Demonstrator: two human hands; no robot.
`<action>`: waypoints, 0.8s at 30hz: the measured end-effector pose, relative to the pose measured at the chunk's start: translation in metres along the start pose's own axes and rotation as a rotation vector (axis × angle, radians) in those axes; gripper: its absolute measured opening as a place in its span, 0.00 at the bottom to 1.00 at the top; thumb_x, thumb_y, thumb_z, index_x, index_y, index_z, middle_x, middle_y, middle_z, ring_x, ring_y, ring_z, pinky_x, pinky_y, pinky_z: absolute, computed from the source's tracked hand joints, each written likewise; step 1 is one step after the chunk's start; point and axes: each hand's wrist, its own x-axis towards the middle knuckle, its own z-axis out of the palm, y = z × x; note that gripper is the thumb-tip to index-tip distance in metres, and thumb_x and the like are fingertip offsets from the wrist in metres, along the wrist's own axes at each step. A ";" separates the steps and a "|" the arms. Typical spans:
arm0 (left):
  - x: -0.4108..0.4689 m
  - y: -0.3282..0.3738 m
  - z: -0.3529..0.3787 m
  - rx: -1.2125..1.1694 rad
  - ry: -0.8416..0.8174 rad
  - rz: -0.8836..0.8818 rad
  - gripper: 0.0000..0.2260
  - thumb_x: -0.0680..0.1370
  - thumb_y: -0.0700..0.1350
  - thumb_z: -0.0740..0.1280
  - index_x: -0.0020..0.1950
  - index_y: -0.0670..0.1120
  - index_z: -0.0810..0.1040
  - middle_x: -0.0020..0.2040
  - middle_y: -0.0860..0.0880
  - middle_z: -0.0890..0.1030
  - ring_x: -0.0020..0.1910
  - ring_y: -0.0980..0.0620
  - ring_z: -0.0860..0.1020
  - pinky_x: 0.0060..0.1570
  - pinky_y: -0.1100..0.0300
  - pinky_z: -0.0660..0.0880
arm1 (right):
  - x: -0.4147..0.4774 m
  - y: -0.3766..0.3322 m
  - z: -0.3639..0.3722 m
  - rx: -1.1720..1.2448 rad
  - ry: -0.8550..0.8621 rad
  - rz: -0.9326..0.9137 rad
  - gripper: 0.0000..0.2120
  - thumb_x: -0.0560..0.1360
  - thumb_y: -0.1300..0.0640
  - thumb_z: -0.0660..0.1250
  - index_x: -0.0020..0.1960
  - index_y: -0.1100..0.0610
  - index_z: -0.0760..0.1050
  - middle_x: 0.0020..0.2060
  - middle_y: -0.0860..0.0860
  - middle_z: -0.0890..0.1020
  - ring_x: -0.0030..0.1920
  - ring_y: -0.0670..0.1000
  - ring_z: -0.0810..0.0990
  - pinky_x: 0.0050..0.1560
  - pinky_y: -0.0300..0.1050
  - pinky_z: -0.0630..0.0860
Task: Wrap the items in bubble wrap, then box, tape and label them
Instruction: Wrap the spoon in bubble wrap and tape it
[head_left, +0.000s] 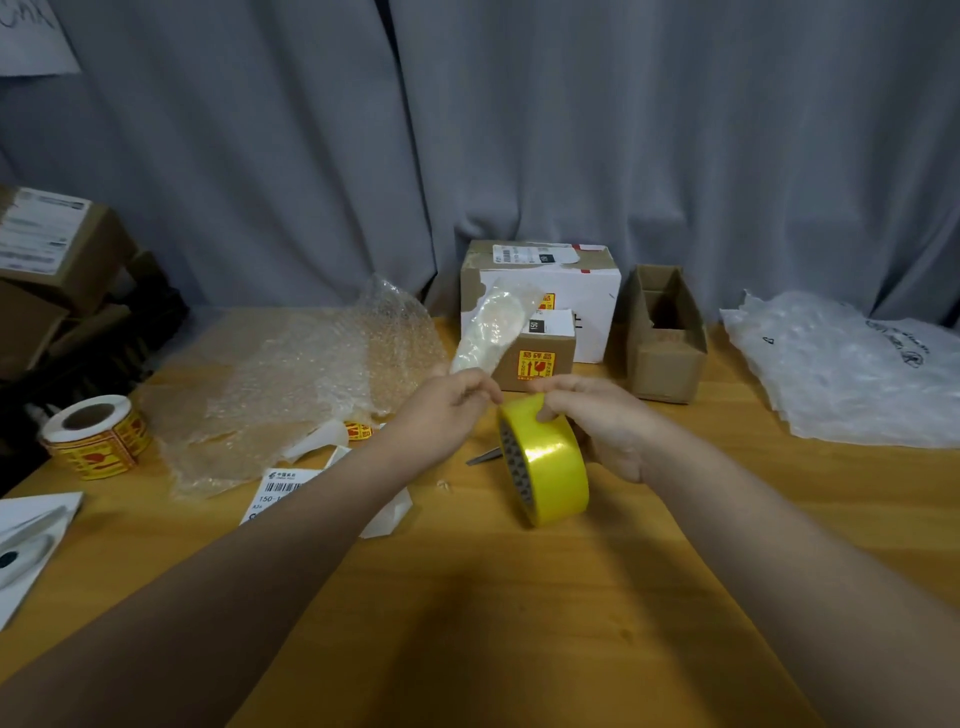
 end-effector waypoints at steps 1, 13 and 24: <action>0.000 -0.002 -0.002 0.012 -0.019 -0.017 0.04 0.78 0.52 0.64 0.49 0.56 0.77 0.54 0.48 0.69 0.54 0.51 0.71 0.55 0.60 0.68 | 0.001 0.000 0.000 -0.001 0.003 0.001 0.21 0.71 0.61 0.67 0.61 0.47 0.77 0.61 0.51 0.76 0.63 0.55 0.72 0.66 0.56 0.69; 0.016 0.000 -0.015 0.006 -0.064 0.144 0.04 0.71 0.48 0.73 0.45 0.55 0.83 0.52 0.48 0.76 0.54 0.52 0.74 0.56 0.61 0.71 | 0.001 -0.009 0.002 -0.124 -0.014 -0.023 0.20 0.67 0.57 0.64 0.56 0.43 0.77 0.59 0.50 0.75 0.61 0.55 0.72 0.63 0.58 0.71; 0.016 0.010 -0.027 0.496 -0.092 0.555 0.07 0.76 0.48 0.69 0.51 0.50 0.84 0.52 0.50 0.71 0.49 0.50 0.74 0.45 0.52 0.75 | 0.000 -0.011 0.001 -0.172 0.036 -0.042 0.10 0.72 0.56 0.65 0.52 0.50 0.78 0.52 0.51 0.79 0.55 0.54 0.76 0.55 0.52 0.73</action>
